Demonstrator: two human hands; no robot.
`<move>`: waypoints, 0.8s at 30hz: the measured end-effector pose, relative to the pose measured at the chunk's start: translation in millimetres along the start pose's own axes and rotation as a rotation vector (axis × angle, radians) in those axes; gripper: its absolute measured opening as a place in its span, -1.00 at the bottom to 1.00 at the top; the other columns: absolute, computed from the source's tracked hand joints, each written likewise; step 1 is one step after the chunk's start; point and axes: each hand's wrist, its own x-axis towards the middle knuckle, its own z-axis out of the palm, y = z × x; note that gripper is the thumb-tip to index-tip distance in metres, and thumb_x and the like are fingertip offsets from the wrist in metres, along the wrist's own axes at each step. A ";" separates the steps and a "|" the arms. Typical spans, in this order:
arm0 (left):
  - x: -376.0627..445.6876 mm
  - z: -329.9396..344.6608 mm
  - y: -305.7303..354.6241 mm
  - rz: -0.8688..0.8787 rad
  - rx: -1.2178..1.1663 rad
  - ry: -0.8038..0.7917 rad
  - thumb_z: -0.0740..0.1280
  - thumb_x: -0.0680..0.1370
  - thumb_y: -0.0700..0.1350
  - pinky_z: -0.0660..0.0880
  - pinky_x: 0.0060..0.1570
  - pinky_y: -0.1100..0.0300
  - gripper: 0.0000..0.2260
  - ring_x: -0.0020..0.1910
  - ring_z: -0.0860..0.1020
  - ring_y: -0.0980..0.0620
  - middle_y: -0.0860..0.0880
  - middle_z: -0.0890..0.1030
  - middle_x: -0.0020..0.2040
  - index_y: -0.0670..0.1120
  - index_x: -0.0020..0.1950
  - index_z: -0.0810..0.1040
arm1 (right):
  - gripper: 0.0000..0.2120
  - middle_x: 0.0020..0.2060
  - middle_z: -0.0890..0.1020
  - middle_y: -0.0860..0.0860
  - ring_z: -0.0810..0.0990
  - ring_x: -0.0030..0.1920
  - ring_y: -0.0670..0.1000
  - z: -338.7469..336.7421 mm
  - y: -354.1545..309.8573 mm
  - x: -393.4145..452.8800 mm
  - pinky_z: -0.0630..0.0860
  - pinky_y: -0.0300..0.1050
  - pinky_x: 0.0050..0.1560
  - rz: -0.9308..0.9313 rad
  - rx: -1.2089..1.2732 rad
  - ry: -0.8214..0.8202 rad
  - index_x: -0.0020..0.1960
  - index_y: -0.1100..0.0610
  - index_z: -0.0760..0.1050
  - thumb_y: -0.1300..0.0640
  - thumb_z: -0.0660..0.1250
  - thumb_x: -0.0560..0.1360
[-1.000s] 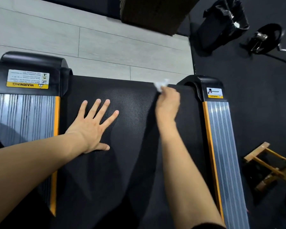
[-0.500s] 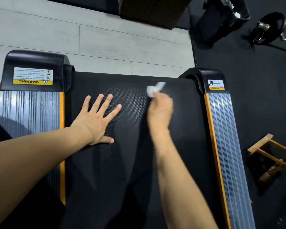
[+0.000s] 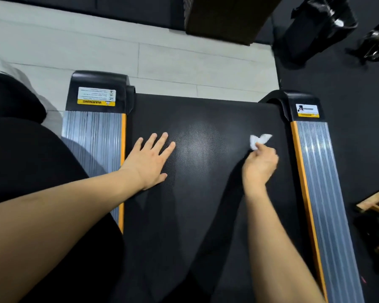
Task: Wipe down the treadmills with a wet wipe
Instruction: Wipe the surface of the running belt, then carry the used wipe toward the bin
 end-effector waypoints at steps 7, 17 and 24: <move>-34.6 -1.2 -15.6 -0.032 -0.020 -0.018 0.21 0.66 0.17 0.03 0.59 -0.07 -0.28 0.64 -0.09 -0.21 -0.10 -0.15 0.68 0.04 0.68 -0.14 | -0.70 -0.04 0.61 0.04 0.45 -0.06 0.08 24.2 -89.9 -158.0 0.46 -0.12 0.02 -0.595 0.273 -0.207 0.14 0.17 0.61 0.41 0.33 0.47; -91.3 -40.6 -34.3 -0.210 -0.298 0.283 0.20 0.64 0.09 0.25 0.42 -0.02 -0.55 0.49 0.27 -0.11 -0.05 0.32 0.52 0.02 0.52 0.33 | -0.68 0.06 0.59 -0.03 0.48 0.06 0.01 -10.3 -144.9 -140.6 0.52 -0.07 0.04 -0.559 0.521 -0.199 0.24 0.10 0.57 0.33 0.33 0.53; -154.1 -84.4 -76.2 -0.324 -0.274 0.505 0.15 0.63 0.11 0.16 0.44 0.04 -0.61 0.45 0.32 -0.07 0.01 0.43 0.42 0.04 0.41 0.45 | -0.79 0.29 0.50 -0.02 0.56 0.12 -0.05 -41.8 -205.3 -149.6 0.50 -0.18 0.03 -0.550 0.630 -0.211 0.16 0.13 0.62 0.24 0.37 0.54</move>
